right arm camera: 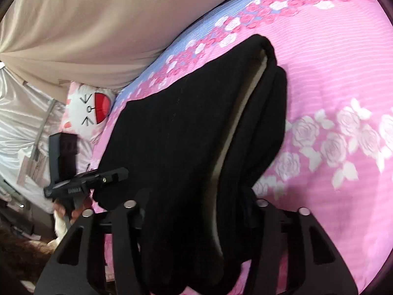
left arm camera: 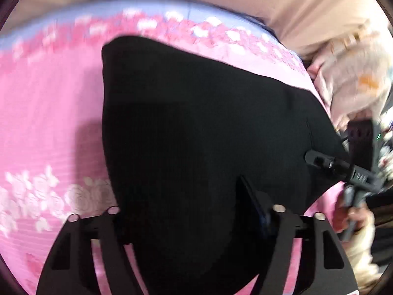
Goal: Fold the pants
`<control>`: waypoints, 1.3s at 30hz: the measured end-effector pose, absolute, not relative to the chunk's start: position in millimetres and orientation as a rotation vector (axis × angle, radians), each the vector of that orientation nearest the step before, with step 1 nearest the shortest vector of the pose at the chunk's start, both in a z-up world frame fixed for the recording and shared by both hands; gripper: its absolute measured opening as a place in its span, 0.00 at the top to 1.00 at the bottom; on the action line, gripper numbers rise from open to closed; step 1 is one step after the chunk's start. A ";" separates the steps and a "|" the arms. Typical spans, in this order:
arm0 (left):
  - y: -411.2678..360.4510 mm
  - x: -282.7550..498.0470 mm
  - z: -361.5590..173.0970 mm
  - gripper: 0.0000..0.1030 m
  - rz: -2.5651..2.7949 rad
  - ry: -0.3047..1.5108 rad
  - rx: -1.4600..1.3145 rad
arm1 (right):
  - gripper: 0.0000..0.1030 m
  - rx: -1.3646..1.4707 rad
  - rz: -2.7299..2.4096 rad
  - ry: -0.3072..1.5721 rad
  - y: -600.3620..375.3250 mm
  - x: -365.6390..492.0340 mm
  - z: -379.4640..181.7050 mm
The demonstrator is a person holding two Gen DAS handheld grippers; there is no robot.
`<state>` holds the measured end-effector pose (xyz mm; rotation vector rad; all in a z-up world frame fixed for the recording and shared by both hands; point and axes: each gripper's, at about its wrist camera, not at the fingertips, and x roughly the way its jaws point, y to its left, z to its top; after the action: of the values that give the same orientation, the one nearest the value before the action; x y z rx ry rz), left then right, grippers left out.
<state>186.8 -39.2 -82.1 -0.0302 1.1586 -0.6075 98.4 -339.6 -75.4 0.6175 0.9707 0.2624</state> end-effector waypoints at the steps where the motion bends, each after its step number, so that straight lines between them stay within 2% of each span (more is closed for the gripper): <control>1: -38.0 181.4 -79.0 0.49 -0.592 1.132 -0.013 | 0.58 0.597 0.246 0.967 -336.7 96.5 -73.0; 3: -36.5 173.5 -68.9 0.60 -0.560 1.082 0.007 | 0.61 0.536 0.192 0.948 -326.8 90.2 -63.7; 6: -38.4 159.7 -53.1 0.64 -0.533 1.027 0.040 | 0.63 0.503 0.176 0.899 -316.1 76.3 -45.5; 13: -20.7 101.9 -17.1 0.63 -0.512 0.950 0.170 | 0.64 0.532 0.221 0.858 -285.8 31.9 -21.3; 17: -17.5 80.7 -38.7 0.61 -0.494 1.017 0.221 | 0.64 0.592 0.226 0.913 -269.2 8.4 -44.6; 22: -18.7 77.4 -69.3 0.53 -0.437 1.024 0.234 | 0.58 0.696 0.194 0.931 -278.2 4.5 -81.5; 28: -27.3 81.1 -72.2 0.42 -0.401 1.009 0.226 | 0.39 0.734 0.219 0.897 -280.1 2.8 -89.2; 31: -27.3 80.4 -73.5 0.32 -0.370 0.994 0.232 | 0.32 0.733 0.238 0.887 -275.4 4.9 -87.7; 32: -27.4 79.5 -74.0 0.24 -0.344 0.980 0.250 | 0.29 0.723 0.243 0.884 -273.3 5.5 -86.4; 33: -28.2 78.5 -74.6 0.20 -0.326 0.966 0.268 | 0.27 0.711 0.240 0.884 -270.4 7.0 -85.8; 37: -28.7 78.2 -74.9 0.21 -0.320 0.957 0.270 | 0.28 0.690 0.223 0.888 -261.4 11.0 -83.5; 39: -28.0 78.4 -74.7 0.22 -0.319 0.958 0.264 | 0.37 0.706 0.211 0.886 -264.1 10.9 -85.0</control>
<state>78.4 -28.0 -74.7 0.2637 0.9579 -0.3190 10.9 -264.1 -85.0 0.7061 0.8863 0.2109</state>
